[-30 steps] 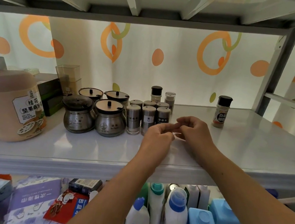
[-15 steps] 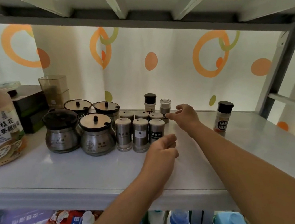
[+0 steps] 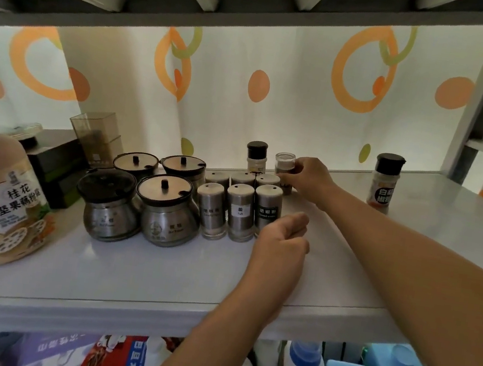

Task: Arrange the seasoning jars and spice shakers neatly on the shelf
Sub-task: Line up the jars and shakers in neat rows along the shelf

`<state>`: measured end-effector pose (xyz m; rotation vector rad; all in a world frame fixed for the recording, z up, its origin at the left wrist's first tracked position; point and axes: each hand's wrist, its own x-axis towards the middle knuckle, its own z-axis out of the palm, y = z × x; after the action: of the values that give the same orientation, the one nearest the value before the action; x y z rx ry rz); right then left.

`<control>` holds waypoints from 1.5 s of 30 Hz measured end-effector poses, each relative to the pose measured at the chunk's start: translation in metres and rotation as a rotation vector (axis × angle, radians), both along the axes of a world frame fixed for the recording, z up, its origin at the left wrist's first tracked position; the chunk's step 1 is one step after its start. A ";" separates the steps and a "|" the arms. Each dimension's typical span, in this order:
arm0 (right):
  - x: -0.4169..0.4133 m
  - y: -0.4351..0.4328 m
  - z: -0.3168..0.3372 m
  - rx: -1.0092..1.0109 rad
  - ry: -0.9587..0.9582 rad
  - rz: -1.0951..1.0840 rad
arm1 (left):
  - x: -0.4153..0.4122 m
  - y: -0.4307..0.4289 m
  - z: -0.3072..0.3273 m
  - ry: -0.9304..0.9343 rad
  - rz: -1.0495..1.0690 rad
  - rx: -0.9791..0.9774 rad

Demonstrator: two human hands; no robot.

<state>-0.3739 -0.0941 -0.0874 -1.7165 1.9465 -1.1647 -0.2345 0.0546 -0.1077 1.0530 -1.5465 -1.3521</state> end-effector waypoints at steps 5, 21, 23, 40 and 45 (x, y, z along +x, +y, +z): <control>-0.003 0.038 0.000 0.008 -0.007 0.037 | -0.001 0.004 0.003 -0.030 -0.003 -0.022; 0.007 0.133 -0.017 -0.102 -0.112 0.053 | 0.043 0.010 0.004 0.072 0.040 -0.004; 0.006 0.136 -0.020 -0.114 -0.157 0.054 | 0.043 0.008 0.003 0.086 0.056 0.002; 0.005 0.134 -0.025 -0.011 -0.055 0.064 | 0.042 -0.001 -0.003 0.089 0.038 -0.008; 0.005 0.135 -0.024 -0.014 -0.038 0.068 | 0.042 -0.003 -0.004 0.071 0.044 -0.015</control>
<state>-0.3692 0.0407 -0.1114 -1.7400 1.8472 -1.1808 -0.1924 0.0515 -0.1118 1.0136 -1.4710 -1.3318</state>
